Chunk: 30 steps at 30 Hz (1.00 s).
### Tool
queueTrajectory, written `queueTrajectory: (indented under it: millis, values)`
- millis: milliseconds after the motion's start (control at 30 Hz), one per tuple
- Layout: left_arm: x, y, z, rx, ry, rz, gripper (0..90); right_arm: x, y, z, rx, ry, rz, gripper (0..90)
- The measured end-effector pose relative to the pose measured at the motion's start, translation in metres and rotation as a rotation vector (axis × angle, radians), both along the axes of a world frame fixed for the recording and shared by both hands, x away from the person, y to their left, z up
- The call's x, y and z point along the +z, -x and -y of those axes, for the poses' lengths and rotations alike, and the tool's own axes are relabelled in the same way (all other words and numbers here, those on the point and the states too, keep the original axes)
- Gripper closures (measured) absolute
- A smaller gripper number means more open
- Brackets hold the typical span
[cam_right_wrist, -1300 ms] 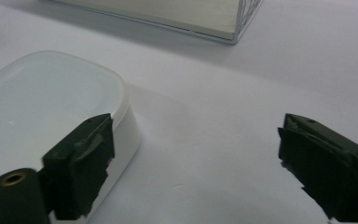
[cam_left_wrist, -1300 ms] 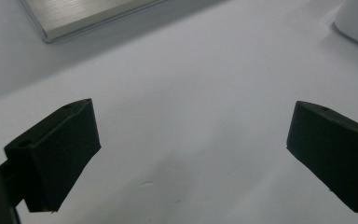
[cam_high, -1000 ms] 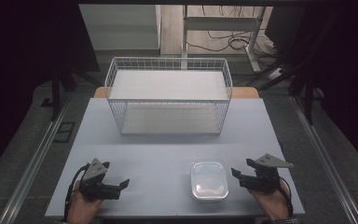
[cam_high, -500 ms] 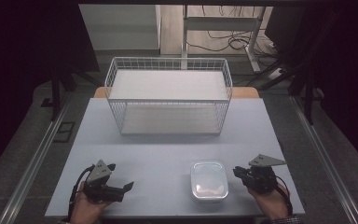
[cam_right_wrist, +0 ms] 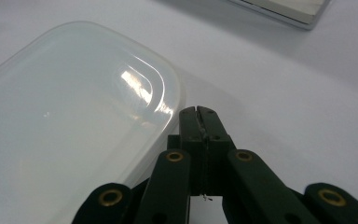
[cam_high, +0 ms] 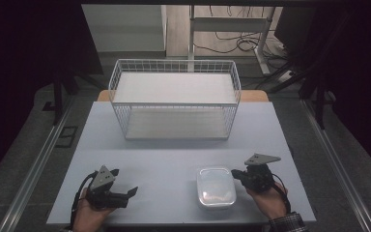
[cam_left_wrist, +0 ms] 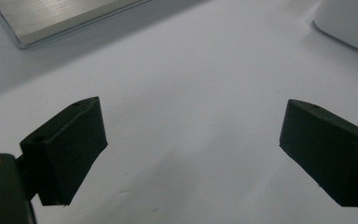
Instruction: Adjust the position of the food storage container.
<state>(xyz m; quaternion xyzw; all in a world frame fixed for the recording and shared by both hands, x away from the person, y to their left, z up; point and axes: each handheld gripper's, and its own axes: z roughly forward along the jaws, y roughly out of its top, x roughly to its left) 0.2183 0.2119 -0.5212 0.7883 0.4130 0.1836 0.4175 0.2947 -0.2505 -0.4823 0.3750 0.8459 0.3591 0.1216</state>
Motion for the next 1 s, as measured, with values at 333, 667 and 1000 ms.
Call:
queueTrajectory:
  millis: [333,667,1000]
  values:
    - [-0.001,-0.001,0.000,0.012,-0.009,-0.007,6.7,-0.005,-0.020,-0.037,0.080,0.009,-0.017,89.2]
    - [0.000,0.000,-0.002,0.017,-0.020,-0.007,7.9,0.004,-0.019,-0.054,0.123,0.056,0.026,89.2]
    - [0.000,0.001,-0.005,0.032,-0.008,-0.006,8.2,0.000,0.045,-0.012,0.086,0.068,-0.018,89.1]
